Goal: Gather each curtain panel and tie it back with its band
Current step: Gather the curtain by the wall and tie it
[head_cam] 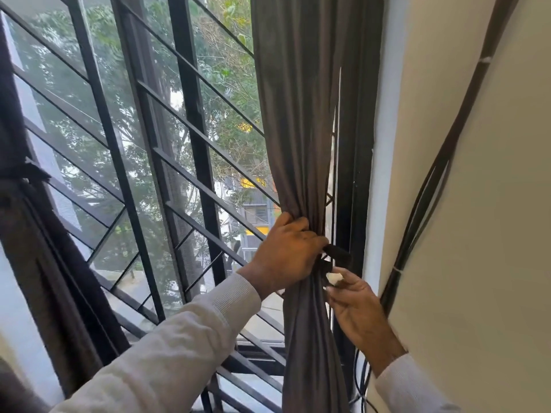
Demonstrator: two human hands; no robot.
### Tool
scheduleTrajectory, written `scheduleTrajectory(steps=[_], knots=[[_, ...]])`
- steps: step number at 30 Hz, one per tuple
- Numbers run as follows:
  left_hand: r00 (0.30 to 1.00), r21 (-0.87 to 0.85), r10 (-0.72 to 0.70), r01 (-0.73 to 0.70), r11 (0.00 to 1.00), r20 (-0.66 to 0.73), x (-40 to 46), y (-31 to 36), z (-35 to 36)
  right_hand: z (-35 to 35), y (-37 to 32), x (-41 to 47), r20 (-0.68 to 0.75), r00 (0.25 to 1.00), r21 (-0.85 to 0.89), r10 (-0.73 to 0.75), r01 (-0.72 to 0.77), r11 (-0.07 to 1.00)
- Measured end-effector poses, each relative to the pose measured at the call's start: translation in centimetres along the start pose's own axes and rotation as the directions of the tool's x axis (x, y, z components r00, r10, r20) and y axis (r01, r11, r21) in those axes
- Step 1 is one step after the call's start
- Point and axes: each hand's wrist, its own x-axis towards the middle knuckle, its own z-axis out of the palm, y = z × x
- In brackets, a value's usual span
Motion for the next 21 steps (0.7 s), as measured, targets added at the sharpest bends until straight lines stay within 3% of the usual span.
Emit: scheduleTrajectory(steps=[6,10,12,15,17,19,21], knots=[[0.973,-0.143,-0.205,0.218,0.965,0.103,1.0,-0.5,-0.5,1.5,0.7,0.5,-0.024,0.989,-0.202,-0.148,0.141,0.969],[0.957,-0.195,-0.255,0.279,0.940,0.139,1.2,-1.0,-1.2,2.9,0.0,-0.1,-0.117,0.951,-0.401,-0.287,0.219,0.890],[0.960,-0.154,-0.242,0.262,0.953,0.137,1.2,-1.0,-1.6,3.5,-0.9,-0.6,-0.054,0.905,-0.570,-0.422,0.319,0.757],[0.990,0.004,-0.121,0.121,0.993,0.078,0.7,-0.4,-1.8,4.1,-2.0,-1.3,0.178,0.740,-0.776,-0.648,0.511,0.370],[0.999,0.074,-0.019,0.015,0.997,0.044,0.2,0.2,-1.8,4.5,-2.7,-1.6,0.261,0.663,-0.838,-0.702,0.517,0.176],[0.997,0.097,0.078,-0.078,0.992,0.004,0.1,0.6,-1.8,4.7,-3.4,-1.8,0.298,0.644,-0.854,-0.705,0.510,0.104],[0.989,0.084,0.147,-0.144,0.986,-0.029,0.3,0.8,-2.0,4.6,-3.7,-1.9,0.272,0.639,-0.849,-0.719,0.511,0.134]])
